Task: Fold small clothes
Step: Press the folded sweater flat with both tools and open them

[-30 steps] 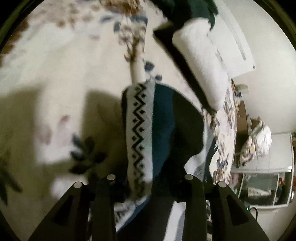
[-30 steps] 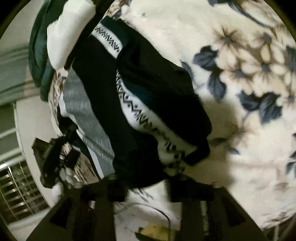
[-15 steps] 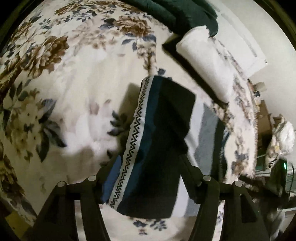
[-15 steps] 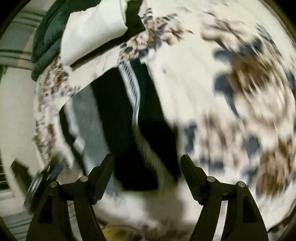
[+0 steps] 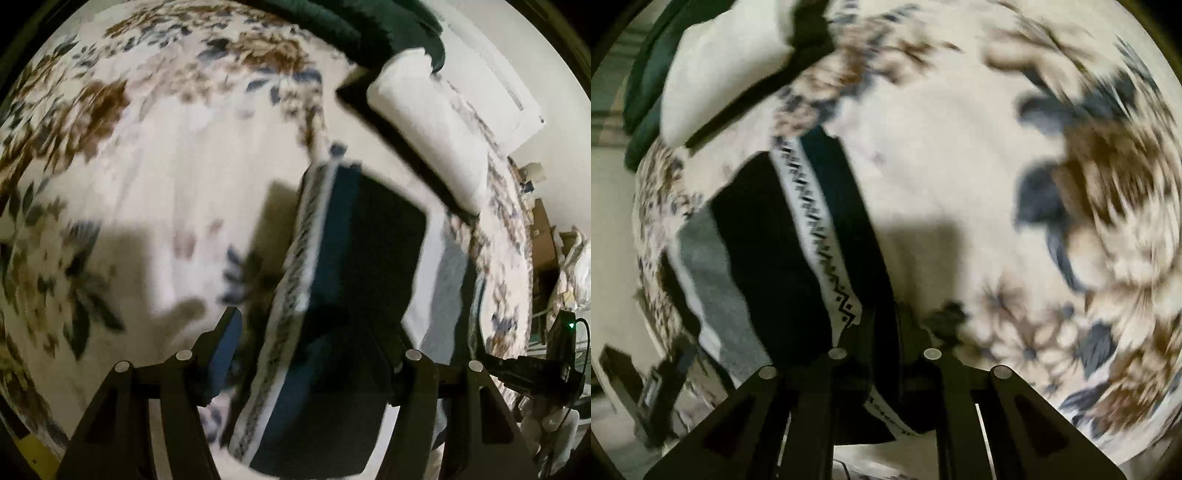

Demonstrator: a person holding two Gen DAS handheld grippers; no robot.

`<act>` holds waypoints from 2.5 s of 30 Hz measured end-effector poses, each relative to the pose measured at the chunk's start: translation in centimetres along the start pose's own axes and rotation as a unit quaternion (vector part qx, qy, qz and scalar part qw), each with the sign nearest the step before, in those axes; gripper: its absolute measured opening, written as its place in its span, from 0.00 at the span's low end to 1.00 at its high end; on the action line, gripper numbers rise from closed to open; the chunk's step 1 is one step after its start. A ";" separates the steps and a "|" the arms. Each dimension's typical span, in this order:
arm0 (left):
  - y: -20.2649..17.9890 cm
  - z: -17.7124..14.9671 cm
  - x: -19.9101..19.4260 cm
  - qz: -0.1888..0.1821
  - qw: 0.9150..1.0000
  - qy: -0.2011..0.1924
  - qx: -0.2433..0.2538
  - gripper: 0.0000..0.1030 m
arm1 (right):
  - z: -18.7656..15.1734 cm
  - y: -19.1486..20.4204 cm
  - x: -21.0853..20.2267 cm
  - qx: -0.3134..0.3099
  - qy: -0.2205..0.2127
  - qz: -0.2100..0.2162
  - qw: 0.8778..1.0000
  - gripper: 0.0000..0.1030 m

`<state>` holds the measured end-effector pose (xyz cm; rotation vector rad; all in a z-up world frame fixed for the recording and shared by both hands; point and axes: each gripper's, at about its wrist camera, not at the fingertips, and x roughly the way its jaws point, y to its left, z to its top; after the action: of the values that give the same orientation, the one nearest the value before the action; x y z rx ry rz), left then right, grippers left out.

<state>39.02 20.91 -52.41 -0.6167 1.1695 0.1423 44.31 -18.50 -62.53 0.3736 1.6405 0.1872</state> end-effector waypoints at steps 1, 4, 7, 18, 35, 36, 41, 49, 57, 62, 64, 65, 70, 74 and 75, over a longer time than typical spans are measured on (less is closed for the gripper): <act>-0.2 1.1 0.2 -0.004 1.000 -0.004 0.004 0.59 | 0.7 0.1 -0.8 -0.006 -0.011 0.010 1.000 0.27; -0.6 3.7 1.8 -0.014 1.000 -0.002 0.013 0.59 | 3.5 0.3 -2.2 -0.016 -0.048 0.034 0.998 0.63; -0.6 6.4 5.6 -0.031 0.999 0.023 0.016 0.59 | 6.6 1.1 0.1 -0.028 -0.031 0.049 0.998 0.63; 0.1 8.6 6.9 -0.079 0.997 0.012 -0.012 0.18 | 8.8 2.2 0.1 -0.015 -0.116 0.072 0.991 0.08; 4.8 -1.9 -1.9 -0.039 0.997 0.032 -0.062 0.55 | -3.2 -3.2 1.7 0.025 0.054 0.072 0.996 0.58; 5.4 -3.6 -2.2 -0.041 0.995 0.040 -0.083 0.55 | -4.7 -3.6 2.6 0.033 0.066 0.079 0.994 0.58; 6.5 -9.8 -1.2 -0.078 0.976 0.083 -0.184 0.55 | -8.2 -4.9 4.0 0.092 0.044 0.113 0.988 0.33; 6.0 -11.1 2.1 -0.151 0.946 0.051 -0.282 0.40 | -9.7 -6.9 4.0 0.143 0.037 0.143 0.979 0.32; 5.3 -10.1 -1.4 -0.119 0.964 0.023 -0.236 0.10 | -9.9 -4.9 -0.5 0.109 -0.019 0.110 0.988 0.12; 5.9 -9.9 0.2 -0.083 0.977 0.043 -0.194 0.10 | -11.0 -4.6 -1.5 0.096 -0.005 0.095 0.991 0.12; 6.1 -10.0 1.2 -0.074 0.978 0.054 -0.187 0.11 | -11.2 -4.7 0.0 0.094 0.014 0.075 0.993 0.12; 6.2 -10.0 1.3 -0.073 0.978 0.065 -0.182 0.11 | -11.3 -4.8 0.7 0.094 0.022 0.069 0.993 0.12; 3.4 -9.6 0.0 -0.010 0.994 0.065 -0.091 0.14 | -10.9 -4.3 3.0 0.070 0.025 0.035 0.997 0.12; -0.1 -10.0 -1.9 0.074 0.996 0.056 0.006 0.15 | -10.8 -2.9 3.5 0.036 0.029 0.004 0.999 0.19; -0.9 -10.2 -2.2 0.093 0.994 0.054 0.025 0.15 | -10.7 -2.3 3.4 0.023 0.030 -0.003 0.999 0.27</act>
<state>30.20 15.29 -52.63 -0.4752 1.3307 0.2392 33.18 -18.45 -65.31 0.4007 1.7079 0.1577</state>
